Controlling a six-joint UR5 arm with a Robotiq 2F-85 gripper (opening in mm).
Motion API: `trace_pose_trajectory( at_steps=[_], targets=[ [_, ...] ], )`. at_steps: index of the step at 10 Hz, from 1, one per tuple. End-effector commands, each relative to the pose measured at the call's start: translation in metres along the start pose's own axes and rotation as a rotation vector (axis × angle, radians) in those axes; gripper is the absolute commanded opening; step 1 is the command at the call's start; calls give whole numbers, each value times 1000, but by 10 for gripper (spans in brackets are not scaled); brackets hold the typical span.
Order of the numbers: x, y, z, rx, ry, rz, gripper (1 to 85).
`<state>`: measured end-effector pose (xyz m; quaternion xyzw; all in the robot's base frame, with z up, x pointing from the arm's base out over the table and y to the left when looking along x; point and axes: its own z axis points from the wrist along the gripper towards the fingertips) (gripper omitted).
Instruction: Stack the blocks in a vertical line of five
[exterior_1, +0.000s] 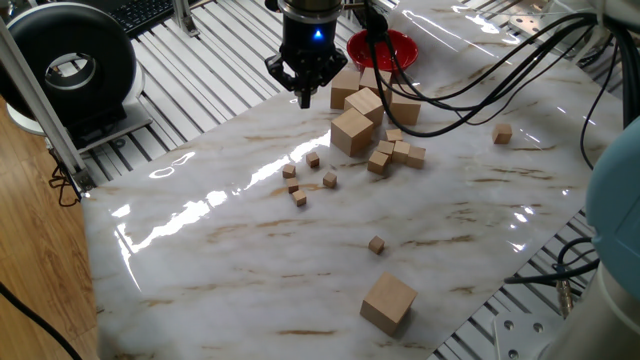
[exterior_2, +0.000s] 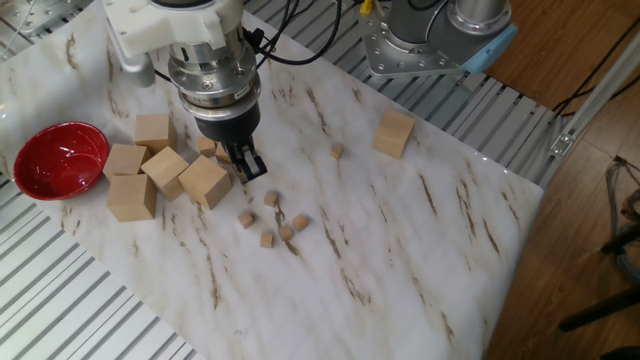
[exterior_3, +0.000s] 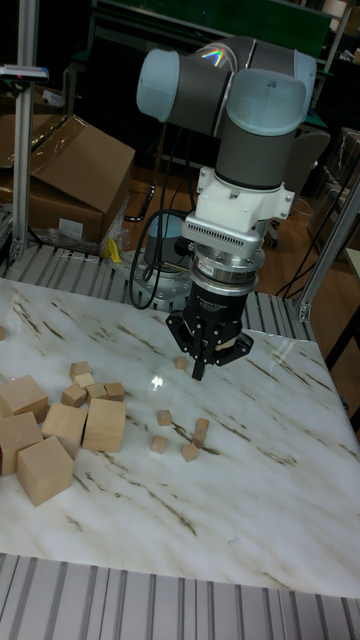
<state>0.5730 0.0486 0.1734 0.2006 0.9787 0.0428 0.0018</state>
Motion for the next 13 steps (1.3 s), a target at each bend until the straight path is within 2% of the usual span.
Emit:
trace_pose_trajectory(
  at_steps=[1,4,8,10,13],
  targets=[
    [1,3,-1,-10,0,7,10],
    [1,4,-2,11,-6,2,10],
    [2,15,-3,13,-15,15,10],
    [-3,20,-2,31,-44,3,10],
    [-1,23,-11,59,-54,-48,10]
  ],
)
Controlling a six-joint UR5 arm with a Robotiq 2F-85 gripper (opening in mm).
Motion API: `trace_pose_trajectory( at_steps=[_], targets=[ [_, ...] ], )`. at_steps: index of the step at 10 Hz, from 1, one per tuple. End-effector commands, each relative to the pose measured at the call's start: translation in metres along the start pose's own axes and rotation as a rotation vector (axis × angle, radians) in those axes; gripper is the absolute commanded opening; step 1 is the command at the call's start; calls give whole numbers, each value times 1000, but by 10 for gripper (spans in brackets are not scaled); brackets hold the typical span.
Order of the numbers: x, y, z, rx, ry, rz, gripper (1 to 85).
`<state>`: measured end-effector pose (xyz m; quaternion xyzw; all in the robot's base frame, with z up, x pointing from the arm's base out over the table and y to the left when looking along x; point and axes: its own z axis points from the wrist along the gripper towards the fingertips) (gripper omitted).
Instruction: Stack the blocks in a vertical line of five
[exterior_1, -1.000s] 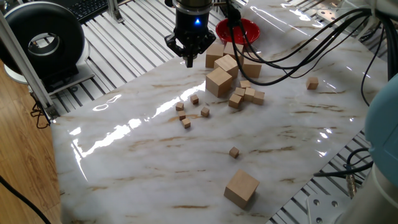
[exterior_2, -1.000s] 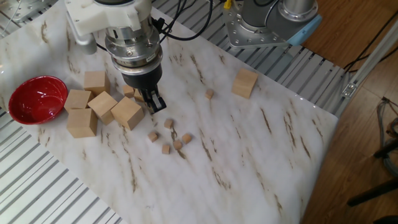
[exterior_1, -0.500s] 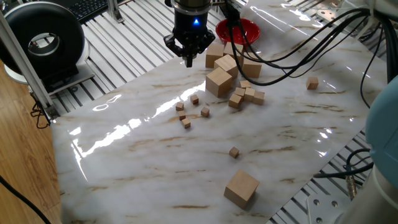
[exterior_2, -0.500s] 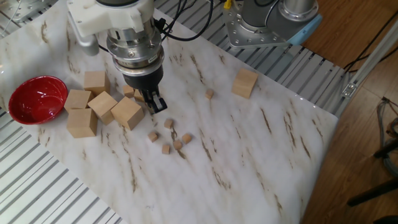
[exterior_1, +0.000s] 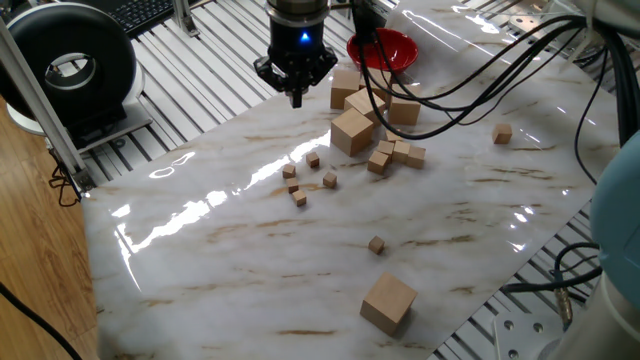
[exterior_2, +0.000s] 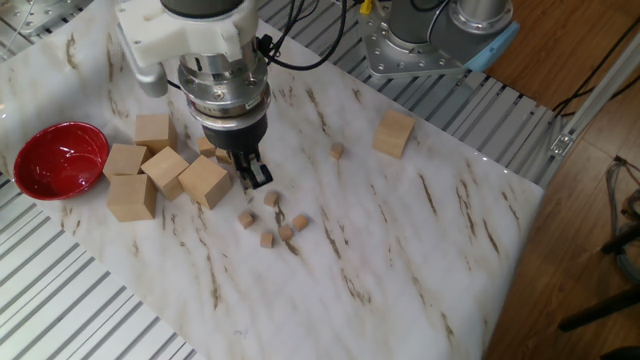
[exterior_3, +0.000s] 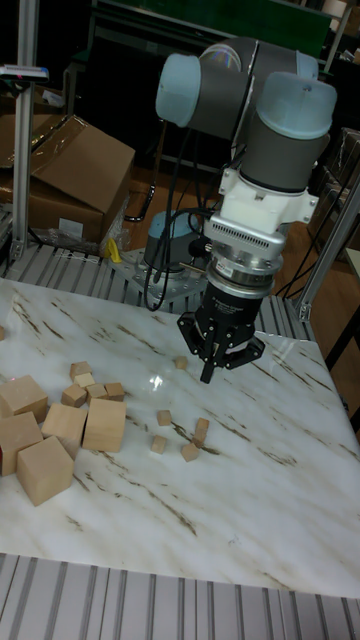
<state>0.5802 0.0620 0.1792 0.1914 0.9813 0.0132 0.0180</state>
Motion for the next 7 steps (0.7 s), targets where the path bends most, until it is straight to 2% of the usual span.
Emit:
trace_pose_trajectory(
  at_steps=[1,3,5,6,7],
  targets=[
    [-1,13,-11,-5,-25,-44,10],
    [-10,17,-16,-21,-62,-137,10],
    [-28,26,-17,-34,-139,-316,10],
    [-28,28,-14,-33,-145,-365,10],
    [-32,20,-9,12,-159,-422,10]
  ],
)
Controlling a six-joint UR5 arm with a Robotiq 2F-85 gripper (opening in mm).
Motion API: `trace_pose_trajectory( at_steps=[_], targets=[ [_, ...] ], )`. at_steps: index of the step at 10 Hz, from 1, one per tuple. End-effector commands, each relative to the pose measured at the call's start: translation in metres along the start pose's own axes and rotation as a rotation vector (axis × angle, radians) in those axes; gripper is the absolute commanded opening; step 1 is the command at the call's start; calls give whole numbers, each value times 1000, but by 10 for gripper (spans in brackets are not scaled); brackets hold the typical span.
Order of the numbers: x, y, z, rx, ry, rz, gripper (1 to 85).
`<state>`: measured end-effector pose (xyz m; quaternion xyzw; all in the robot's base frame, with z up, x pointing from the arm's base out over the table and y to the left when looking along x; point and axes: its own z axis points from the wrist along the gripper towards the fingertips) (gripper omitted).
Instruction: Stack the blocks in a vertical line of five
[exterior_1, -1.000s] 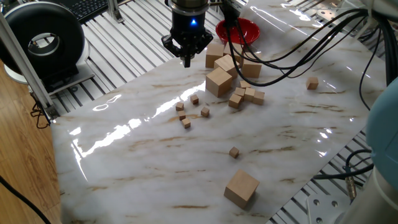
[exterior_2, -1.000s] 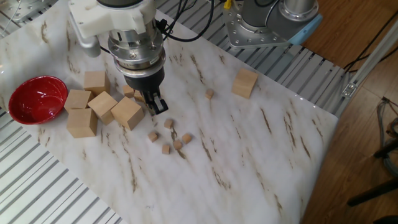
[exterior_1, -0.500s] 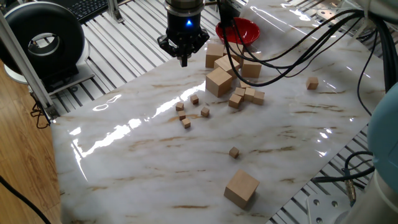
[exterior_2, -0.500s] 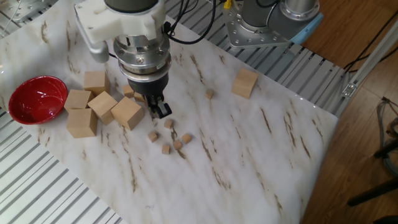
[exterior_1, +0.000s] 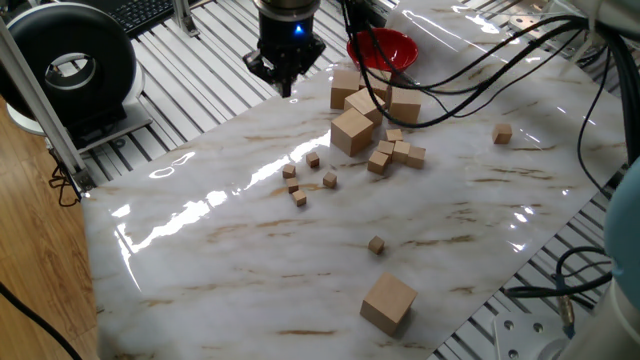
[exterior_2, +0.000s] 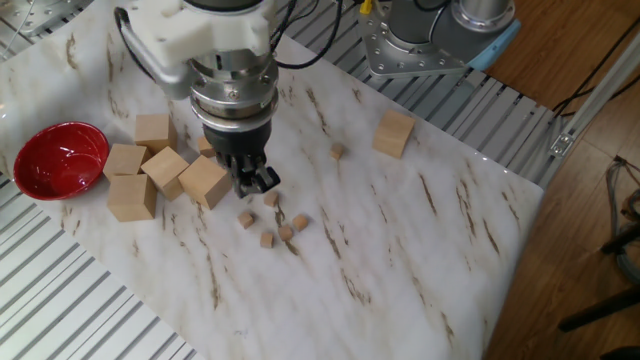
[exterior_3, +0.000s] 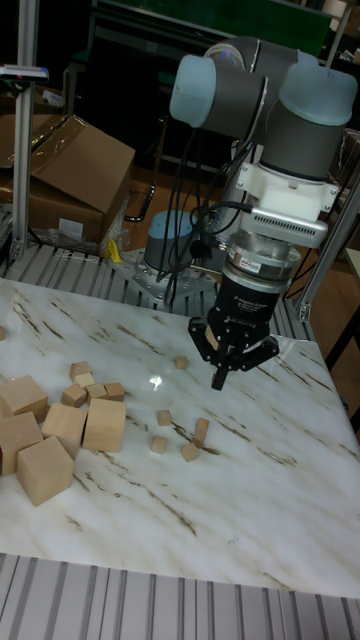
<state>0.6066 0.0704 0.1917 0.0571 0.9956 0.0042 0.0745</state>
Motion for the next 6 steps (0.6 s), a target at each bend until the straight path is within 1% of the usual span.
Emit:
trace_pose_trajectory(
  at_steps=[1,2,3,4,5,6],
  targets=[
    [-7,-13,3,65,-64,-180,10],
    [11,-16,-1,50,-67,-156,10],
    [19,-25,2,56,-67,-154,10],
    [20,-29,11,37,-68,-160,10],
    [23,-21,20,-1,-54,-131,10],
    [21,-18,22,-5,-49,-120,10]
  ],
)
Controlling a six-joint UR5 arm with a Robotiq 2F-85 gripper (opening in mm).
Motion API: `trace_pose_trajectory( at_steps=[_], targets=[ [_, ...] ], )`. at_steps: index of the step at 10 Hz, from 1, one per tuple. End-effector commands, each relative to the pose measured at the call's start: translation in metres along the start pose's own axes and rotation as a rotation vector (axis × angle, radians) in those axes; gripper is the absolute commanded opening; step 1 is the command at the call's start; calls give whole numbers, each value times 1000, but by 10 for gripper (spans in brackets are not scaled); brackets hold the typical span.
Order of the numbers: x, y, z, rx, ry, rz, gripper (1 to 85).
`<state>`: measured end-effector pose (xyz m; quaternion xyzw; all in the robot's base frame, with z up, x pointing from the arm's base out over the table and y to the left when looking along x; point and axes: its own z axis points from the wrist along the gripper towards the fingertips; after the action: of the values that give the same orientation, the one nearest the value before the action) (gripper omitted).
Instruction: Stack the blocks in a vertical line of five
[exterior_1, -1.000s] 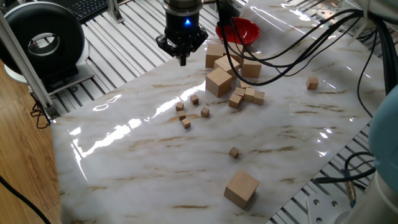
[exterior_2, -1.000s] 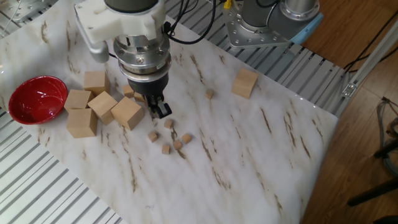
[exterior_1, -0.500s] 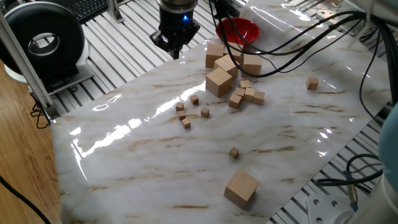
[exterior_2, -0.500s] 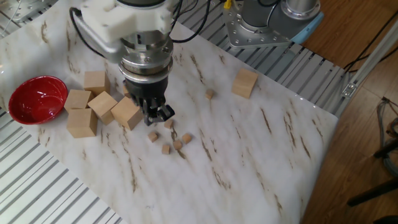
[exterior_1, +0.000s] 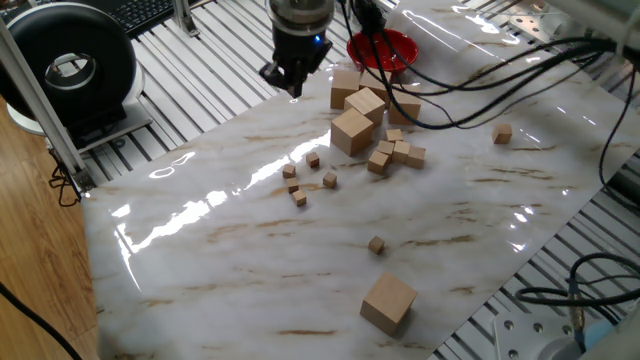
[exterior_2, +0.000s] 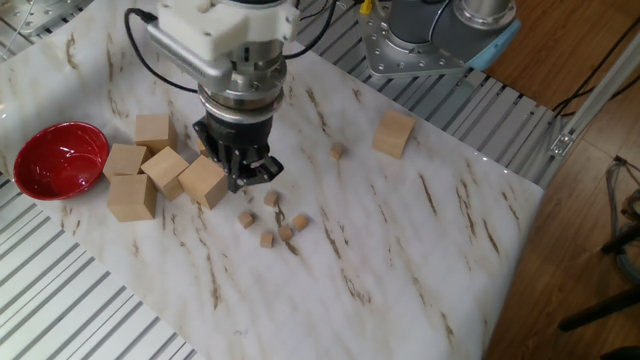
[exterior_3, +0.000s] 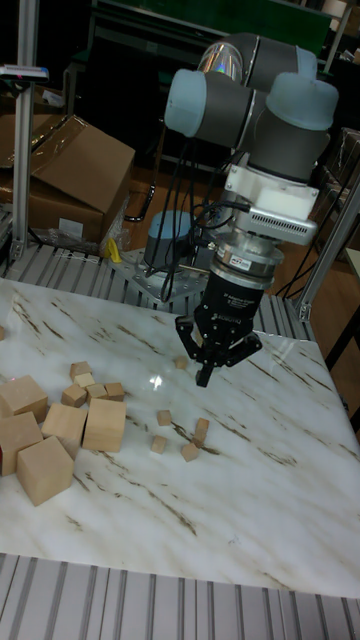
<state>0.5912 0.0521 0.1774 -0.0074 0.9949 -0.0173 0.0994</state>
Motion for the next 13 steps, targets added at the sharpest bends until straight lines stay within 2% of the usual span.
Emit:
trace_pose_trajectory(
  at_steps=[1,2,3,4,5,6,8,9,10,11,12,13],
  targets=[
    [-2,2,-1,-36,-5,1,10],
    [-9,11,-16,-73,-2,13,10],
    [-10,14,-25,-84,15,27,10],
    [-10,5,-26,-39,26,21,10],
    [-12,-2,-24,-10,23,20,10],
    [-15,-3,-24,-7,12,18,10],
    [-19,7,-27,-48,-4,45,10],
    [-23,8,-20,-54,-12,63,10],
    [-25,6,-12,-42,-13,77,10],
    [-25,1,-12,-22,-14,84,10],
    [-22,2,-22,-30,-13,86,10],
    [-25,-6,-31,-20,-29,71,10]
  ],
)
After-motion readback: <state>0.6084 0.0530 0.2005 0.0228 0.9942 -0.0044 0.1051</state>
